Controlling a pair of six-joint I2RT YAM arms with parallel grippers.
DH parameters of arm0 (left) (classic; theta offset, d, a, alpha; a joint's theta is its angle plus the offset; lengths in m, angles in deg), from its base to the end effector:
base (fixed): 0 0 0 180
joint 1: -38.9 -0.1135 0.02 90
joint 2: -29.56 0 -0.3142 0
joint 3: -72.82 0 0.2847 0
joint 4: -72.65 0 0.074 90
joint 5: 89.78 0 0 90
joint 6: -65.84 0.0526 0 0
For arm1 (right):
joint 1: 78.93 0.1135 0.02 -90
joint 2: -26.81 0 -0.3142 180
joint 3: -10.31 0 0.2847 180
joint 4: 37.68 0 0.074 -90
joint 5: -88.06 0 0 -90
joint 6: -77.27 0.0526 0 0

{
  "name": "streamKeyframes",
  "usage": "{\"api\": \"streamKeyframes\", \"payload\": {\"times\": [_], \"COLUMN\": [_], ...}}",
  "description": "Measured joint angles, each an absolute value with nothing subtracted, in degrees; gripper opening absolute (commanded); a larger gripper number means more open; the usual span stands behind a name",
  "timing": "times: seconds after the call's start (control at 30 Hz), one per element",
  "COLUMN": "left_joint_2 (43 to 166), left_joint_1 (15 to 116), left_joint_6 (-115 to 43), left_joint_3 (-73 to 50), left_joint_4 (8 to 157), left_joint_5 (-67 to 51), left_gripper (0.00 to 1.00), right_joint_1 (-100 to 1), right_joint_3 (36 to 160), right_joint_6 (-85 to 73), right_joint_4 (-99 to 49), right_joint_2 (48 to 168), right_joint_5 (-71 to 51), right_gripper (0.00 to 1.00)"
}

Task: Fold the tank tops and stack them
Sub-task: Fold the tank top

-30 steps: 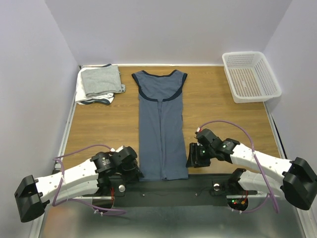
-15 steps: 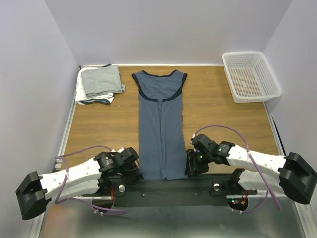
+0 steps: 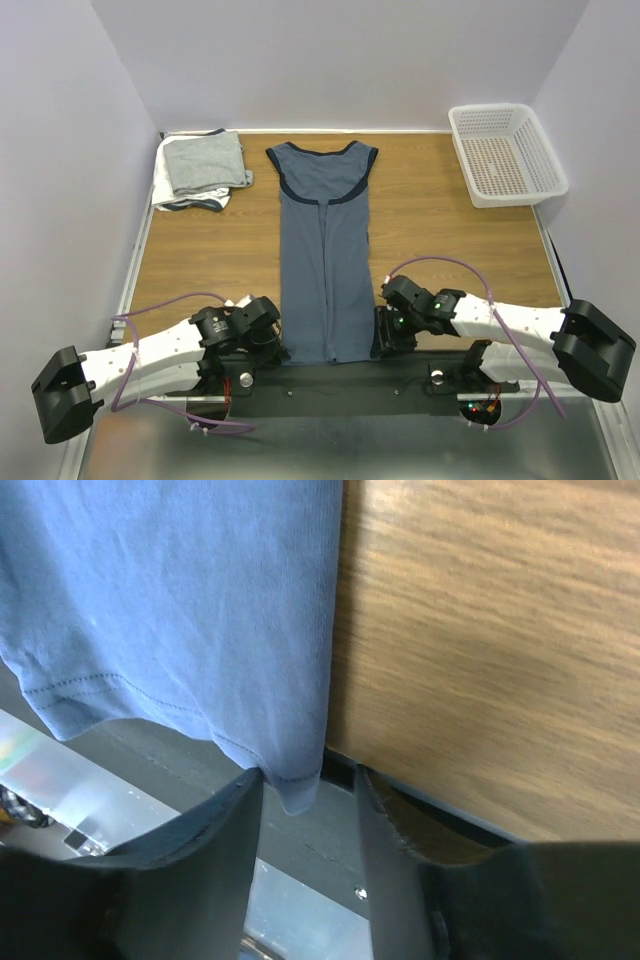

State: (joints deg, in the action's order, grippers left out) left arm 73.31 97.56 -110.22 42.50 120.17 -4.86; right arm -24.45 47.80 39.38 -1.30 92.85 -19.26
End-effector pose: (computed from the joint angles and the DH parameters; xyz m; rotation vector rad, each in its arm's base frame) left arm 0.0643 -0.1146 0.1542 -0.6707 2.8958 -0.7738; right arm 0.1006 0.1679 0.1520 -0.1643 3.0091 0.8110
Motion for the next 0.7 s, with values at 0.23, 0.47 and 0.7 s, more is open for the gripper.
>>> {"api": "streamKeyframes", "payload": {"times": [0.23,0.47,0.7], "left_joint_2": [74.09,73.44,69.24], "left_joint_1": [97.56,97.53,97.56], "left_joint_6": [-109.82,-109.1,-106.9], "left_joint_3": [43.26,43.81,41.27], "left_joint_4": [117.74,116.21,118.95], "left_joint_5": [-4.82,-3.86,0.82], "left_gripper": [0.18,0.0,0.0], "right_joint_1": [-24.45,-24.45,-24.45], "right_joint_3": [47.82,48.15,52.83], "right_joint_6": [40.13,40.19,39.49], "right_joint_4": [-2.75,-2.99,-0.65], "right_joint_2": [93.64,93.44,90.43], "right_joint_5": [-18.67,-17.91,-15.39], "right_gripper": [0.27,0.11,0.08]}}
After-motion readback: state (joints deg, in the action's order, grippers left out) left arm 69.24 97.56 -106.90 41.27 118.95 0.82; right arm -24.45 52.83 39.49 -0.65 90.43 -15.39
